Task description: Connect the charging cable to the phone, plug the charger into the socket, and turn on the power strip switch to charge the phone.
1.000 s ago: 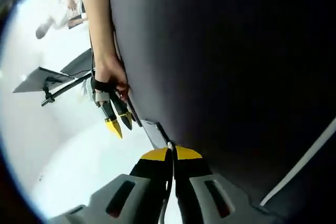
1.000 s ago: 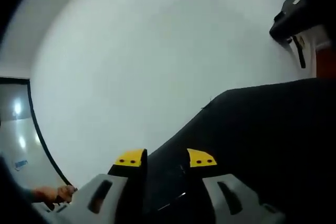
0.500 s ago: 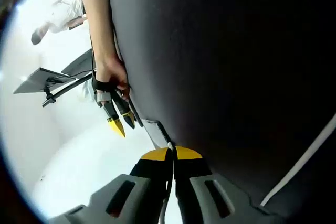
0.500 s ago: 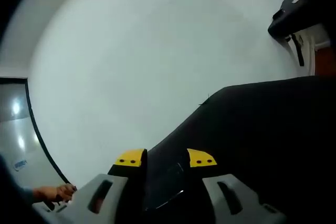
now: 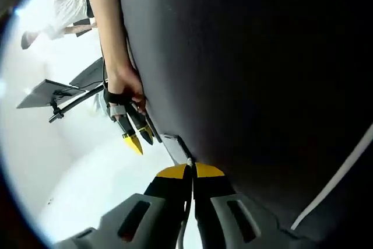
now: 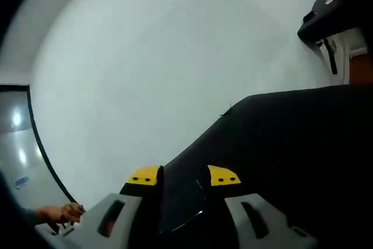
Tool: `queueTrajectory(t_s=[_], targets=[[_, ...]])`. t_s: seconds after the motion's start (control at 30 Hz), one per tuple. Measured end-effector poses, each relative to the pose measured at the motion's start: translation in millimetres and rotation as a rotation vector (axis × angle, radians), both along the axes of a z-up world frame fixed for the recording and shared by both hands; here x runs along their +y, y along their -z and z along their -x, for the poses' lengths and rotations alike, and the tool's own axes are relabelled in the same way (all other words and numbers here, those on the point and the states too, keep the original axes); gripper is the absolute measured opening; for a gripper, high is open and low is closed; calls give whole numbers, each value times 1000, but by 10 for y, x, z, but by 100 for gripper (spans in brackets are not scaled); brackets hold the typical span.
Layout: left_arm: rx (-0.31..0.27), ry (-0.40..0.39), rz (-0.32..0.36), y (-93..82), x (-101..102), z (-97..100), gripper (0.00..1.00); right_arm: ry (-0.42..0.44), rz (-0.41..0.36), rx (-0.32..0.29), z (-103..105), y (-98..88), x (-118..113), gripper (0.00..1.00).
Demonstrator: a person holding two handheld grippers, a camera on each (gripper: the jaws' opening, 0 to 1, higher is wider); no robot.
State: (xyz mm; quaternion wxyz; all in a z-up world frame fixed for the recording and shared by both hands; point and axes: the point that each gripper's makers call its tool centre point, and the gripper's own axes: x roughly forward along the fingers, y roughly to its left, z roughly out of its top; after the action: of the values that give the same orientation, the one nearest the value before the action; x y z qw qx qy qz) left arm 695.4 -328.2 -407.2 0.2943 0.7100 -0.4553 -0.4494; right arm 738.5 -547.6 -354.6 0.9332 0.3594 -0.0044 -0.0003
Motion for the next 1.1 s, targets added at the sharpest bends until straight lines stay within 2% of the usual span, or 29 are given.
queueTrajectory(t_s=[0.23, 0.3, 0.37, 0.43, 0.5, 0.57, 0.6, 0.67, 0.73, 0.83, 0.87, 0.9, 0.93, 0.97, 1.0, 1.03, 1.07, 1.1], targets=[[11, -10, -15, 34, 10, -23, 0, -2, -3, 10, -3, 18, 18, 27], [9, -11, -24, 45, 7, -29, 0, -10, 2, 59, -29, 100, 33, 27], [5, -9, -32, 54, 4, -34, 0, -9, 40, 114, -42, 187, 46, 27], [-4, -4, -40, 61, 1, -35, 0, 11, 83, 144, -67, 233, 32, 28], [-26, 9, -59, 72, 0, -32, 0, 14, 78, 140, -67, 223, 49, 30], [-64, 43, -84, 86, -5, -23, 0, -17, 6, 153, -79, 249, 77, 31], [-102, 28, -92, 65, 6, -62, 0, -25, -9, 153, -88, 252, 79, 32], [-89, 46, -95, 80, -7, -55, 0, -33, -40, 162, -106, 272, 70, 32], [-89, 49, -96, 82, -14, -58, 0, -95, -128, 165, -129, 261, 171, 32], [-62, 43, -89, 78, -14, -113, 0, -101, -124, 168, -163, 278, 107, 31], [-45, 40, -84, 83, -15, -129, 0, -105, -198, 152, -166, 238, 92, 31], [-44, 40, -83, 81, -12, -134, 0, -112, -236, 159, -185, 234, 39, 31], [-40, 39, -81, 82, -10, -138, 0, -85, -305, 149, -247, 228, -117, 30], [-39, 38, -80, 84, -7, -141, 0, -91, -379, 152, -283, 235, -161, 29], [-39, 38, -80, 83, -2, -147, 0, -150, -477, 190, -330, 281, -124, 29], [-37, 38, -81, 83, -1, -152, 0, -215, -513, 227, -344, 317, -59, 29], [-31, 39, -85, 84, 8, -171, 0, -269, -526, 254, -319, 323, 35, 28], [-30, 39, -86, 85, 9, -174, 0, -280, -485, 252, -311, 311, 115, 28]])
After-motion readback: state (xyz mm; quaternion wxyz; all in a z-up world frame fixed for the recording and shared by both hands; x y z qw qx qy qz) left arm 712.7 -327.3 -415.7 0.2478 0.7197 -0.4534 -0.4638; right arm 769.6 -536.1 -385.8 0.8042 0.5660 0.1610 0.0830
